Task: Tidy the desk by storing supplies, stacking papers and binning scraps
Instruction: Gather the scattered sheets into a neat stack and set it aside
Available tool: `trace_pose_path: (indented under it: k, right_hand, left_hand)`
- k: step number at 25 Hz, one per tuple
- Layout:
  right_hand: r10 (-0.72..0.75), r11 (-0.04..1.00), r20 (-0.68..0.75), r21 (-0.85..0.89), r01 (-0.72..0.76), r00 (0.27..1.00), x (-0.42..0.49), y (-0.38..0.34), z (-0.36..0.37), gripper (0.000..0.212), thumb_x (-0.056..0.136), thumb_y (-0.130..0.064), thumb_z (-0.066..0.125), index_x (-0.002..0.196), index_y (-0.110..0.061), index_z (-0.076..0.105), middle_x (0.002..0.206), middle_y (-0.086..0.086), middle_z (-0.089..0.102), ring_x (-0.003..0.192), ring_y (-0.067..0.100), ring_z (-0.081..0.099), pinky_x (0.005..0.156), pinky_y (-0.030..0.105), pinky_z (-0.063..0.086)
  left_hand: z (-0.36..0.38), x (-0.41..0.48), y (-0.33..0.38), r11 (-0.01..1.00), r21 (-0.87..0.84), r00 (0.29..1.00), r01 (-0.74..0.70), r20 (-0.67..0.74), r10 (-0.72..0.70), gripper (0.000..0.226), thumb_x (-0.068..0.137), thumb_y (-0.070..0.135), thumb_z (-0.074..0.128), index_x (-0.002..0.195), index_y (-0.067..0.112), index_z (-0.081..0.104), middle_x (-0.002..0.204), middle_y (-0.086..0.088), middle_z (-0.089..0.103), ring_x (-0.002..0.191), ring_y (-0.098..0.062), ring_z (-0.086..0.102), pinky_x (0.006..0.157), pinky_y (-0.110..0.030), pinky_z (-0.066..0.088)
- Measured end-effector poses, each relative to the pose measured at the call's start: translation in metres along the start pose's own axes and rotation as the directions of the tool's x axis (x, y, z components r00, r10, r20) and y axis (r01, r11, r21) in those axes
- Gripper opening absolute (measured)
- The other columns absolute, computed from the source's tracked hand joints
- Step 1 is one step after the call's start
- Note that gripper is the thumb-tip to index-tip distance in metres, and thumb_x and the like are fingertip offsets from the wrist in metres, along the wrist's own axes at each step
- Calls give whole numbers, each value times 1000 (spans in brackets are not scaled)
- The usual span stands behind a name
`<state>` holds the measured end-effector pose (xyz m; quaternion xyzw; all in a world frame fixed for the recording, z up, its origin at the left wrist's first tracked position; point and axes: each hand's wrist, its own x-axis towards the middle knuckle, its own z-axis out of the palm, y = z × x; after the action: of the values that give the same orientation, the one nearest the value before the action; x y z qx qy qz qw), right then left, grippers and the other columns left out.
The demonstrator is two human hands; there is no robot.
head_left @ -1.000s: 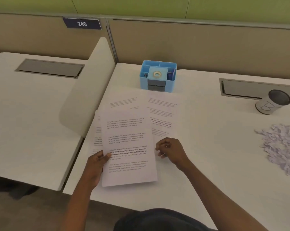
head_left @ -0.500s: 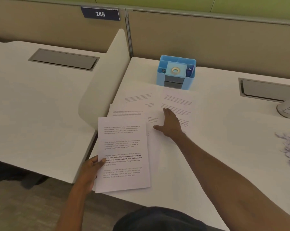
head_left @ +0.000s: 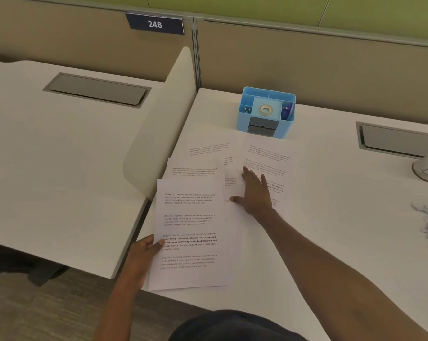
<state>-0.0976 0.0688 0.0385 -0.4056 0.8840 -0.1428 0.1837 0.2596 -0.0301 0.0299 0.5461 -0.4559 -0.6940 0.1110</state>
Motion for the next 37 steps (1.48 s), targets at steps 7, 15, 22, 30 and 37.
trace_pose_path:
  k: [7, 15, 22, 30, 37]
  right_hand:
    - [227, 620, -21, 774, -128, 974, -33, -28, 10, 76, 84, -26, 81, 147, -19, 39, 140, 2, 58, 128, 23, 56, 107, 41, 48]
    - [497, 481, 69, 808, -341, 865, -27, -35, 17, 47, 81, -43, 79, 118, -16, 68, 113, -2, 73, 104, 18, 69, 90, 37, 58]
    - [515, 535, 94, 741, -405, 852, -3, -35, 10, 36, 71, -34, 85, 95, -13, 71, 93, 0, 74, 88, 23, 71, 78, 39, 61]
    - [526, 638, 33, 646, -419, 850, -7, -44, 2, 63, 67, -51, 83, 114, -14, 64, 109, -2, 69, 98, 24, 66, 83, 41, 58]
    - [507, 594, 86, 686, -421, 857, -7, -49, 4, 34, 71, -27, 87, 97, -13, 70, 97, 4, 75, 86, 27, 72, 78, 45, 62]
  left_hand:
    - [1, -1, -1, 1000, 6, 1000, 21, -5, -21, 22, 102, 11, 68, 122, 12, 76, 113, -11, 82, 105, -33, 79, 93, -47, 62]
    - [-5, -1, 5, 987, 114, 983, 117, 131, -131, 25, 103, 13, 68, 127, 11, 75, 120, -12, 80, 111, -31, 77, 102, -50, 58]
    - [-6, -8, 6, 988, 111, 980, 104, 159, -121, 27, 103, 13, 67, 129, 12, 74, 121, -11, 80, 112, -30, 77, 104, -51, 57]
    - [-7, -11, 6, 992, 88, 980, 94, 169, -108, 27, 102, 11, 67, 129, 12, 73, 122, -13, 79, 111, -32, 77, 100, -50, 59]
    - [-7, -13, 8, 992, 97, 973, 83, 207, -101, 27, 101, 13, 67, 128, 12, 73, 122, -15, 79, 111, -32, 78, 97, -48, 61]
